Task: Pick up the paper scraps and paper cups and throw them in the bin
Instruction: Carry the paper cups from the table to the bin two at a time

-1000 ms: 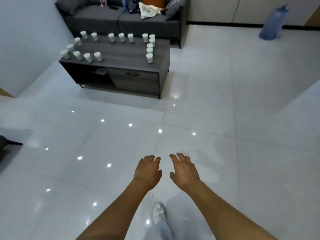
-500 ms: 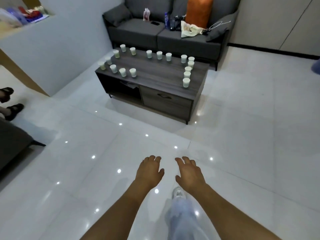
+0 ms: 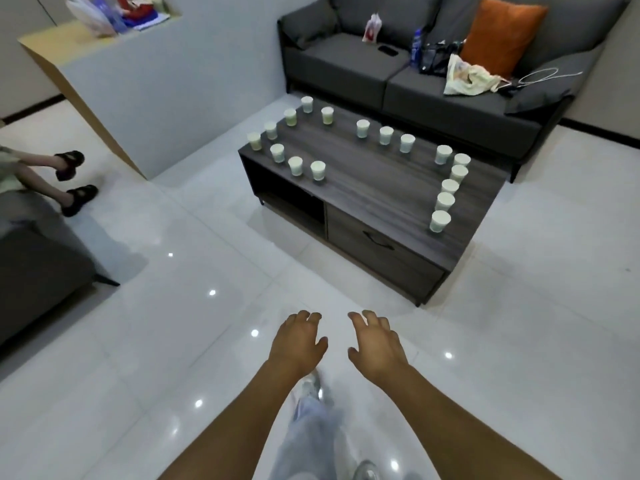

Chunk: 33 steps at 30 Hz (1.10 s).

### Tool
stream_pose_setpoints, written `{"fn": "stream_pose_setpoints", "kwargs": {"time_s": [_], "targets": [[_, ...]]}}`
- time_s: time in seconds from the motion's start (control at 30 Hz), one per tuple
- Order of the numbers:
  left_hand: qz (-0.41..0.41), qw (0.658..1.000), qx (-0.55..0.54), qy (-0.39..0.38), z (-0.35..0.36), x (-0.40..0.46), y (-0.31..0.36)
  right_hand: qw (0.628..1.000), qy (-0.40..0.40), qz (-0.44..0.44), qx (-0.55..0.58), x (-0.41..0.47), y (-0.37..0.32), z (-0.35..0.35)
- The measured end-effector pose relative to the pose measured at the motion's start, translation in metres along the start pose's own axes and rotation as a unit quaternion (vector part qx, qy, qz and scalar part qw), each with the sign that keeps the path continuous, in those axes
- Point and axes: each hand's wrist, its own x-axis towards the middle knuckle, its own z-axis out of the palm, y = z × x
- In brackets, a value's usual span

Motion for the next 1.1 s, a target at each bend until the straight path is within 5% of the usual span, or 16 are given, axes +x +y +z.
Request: {"fn": "stream_pose_setpoints", "kwargs": {"time_s": [0.47,1.1], "targets": [[-0.014,1.0,-0.009,0.017,-0.151,0.254,-0.113,0.999,0.02,0.013,0.042,0.267,-0.089,-0.098],[-0.045,0.998,-0.047,-0.013,-0.262,0.587,-0.159,0.996,-0.061,0.056,0.016,0.608,-0.074,-0.213]]}}
